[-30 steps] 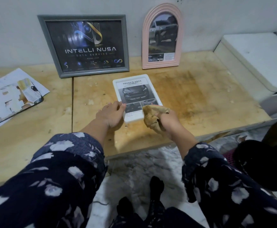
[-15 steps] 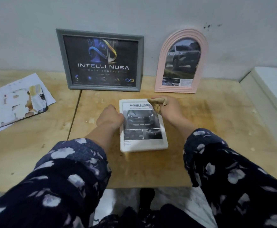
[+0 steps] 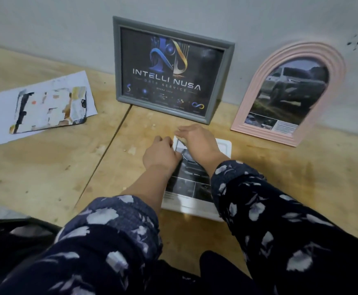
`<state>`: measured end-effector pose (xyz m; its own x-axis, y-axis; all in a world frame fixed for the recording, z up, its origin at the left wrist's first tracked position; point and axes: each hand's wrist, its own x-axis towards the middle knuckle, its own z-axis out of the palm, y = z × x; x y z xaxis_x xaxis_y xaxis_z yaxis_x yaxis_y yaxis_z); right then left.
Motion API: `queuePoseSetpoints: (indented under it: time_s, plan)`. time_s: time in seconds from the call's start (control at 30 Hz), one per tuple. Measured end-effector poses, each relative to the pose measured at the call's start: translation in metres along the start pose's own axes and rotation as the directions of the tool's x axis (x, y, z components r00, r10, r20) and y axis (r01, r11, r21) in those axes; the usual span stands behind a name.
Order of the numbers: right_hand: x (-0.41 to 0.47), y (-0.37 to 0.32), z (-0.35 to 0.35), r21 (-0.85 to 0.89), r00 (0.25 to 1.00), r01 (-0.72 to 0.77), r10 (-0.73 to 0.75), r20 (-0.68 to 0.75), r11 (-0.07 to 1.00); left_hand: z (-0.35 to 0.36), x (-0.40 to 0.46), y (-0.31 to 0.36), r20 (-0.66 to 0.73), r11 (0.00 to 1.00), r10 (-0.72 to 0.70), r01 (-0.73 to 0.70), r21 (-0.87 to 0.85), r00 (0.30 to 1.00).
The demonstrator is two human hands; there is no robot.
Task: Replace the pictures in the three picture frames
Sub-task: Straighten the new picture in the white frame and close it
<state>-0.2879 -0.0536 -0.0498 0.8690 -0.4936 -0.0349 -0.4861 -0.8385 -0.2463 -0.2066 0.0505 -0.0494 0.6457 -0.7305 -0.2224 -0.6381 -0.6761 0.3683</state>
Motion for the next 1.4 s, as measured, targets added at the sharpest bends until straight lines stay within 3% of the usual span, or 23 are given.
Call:
queuePoseSetpoints:
  time_s: [0.2, 0.4, 0.57, 0.73, 0.87, 0.97, 1.07, 1.13, 1.2, 1.3, 1.4]
  plan:
    - [-0.017, 0.021, 0.012, 0.226, 0.998, -0.033, 0.044, -0.042, 0.974, 0.002, 0.002, 0.006, -0.006, 0.999, -0.028, 0.028, 0.039, 1.0]
    - [-0.046, 0.049, -0.006, 0.185, 0.976, -0.192, 0.208, -0.07, 0.964, 0.002, 0.002, 0.008, -0.007, 0.998, -0.06, 0.06, 0.018, 0.998]
    - [-0.06, 0.065, 0.0, 0.23, 0.931, -0.255, 0.302, -0.203, 0.939, 0.0, 0.003, 0.009, 0.001, 0.997, -0.081, 0.081, 0.016, 0.997]
    - [-0.088, 0.074, 0.007, 0.286, 0.835, -0.293, 0.39, -0.388, 0.912, 0.002, 0.002, 0.011, -0.009, 0.997, -0.064, 0.064, 0.031, 0.998]
    - [-0.081, 0.056, 0.021, 0.471, 0.727, -0.399, 0.585, -0.36, 0.787, 0.001, 0.002, 0.009, 0.03, 0.997, -0.069, 0.07, -0.027, 0.997]
    - [-0.072, 0.063, 0.017, 0.643, 0.662, -0.507, 0.737, -0.137, 0.574, 0.006, 0.003, 0.008, 0.056, 0.957, -0.061, 0.075, -0.281, 0.997]
    - [-0.067, 0.067, 0.018, 0.829, 0.548, -0.466, 0.836, -0.004, 0.31, 0.002, 0.0, 0.013, 0.109, 0.788, -0.115, 0.158, -0.595, 0.987]
    - [-0.06, 0.06, 0.017, 0.888, 0.509, -0.408, 0.86, 0.029, 0.212, -0.006, 0.001, 0.016, 0.156, 0.651, -0.152, 0.218, -0.727, 0.976]
    - [-0.05, 0.05, 0.014, 0.904, 0.533, -0.385, 0.845, 0.053, 0.186, -0.019, 0.004, 0.013, 0.142, 0.598, -0.188, 0.228, -0.768, 0.972]
    - [-0.023, 0.025, -0.002, 0.902, 0.639, -0.345, 0.769, 0.023, 0.26, -0.04, 0.011, -0.009, 0.101, 0.514, -0.262, 0.227, -0.827, 0.96]
    - [0.017, -0.006, -0.017, 0.906, 0.714, -0.277, 0.699, -0.029, 0.32, -0.061, 0.018, -0.046, -0.015, 0.52, -0.341, 0.175, -0.836, 0.94]
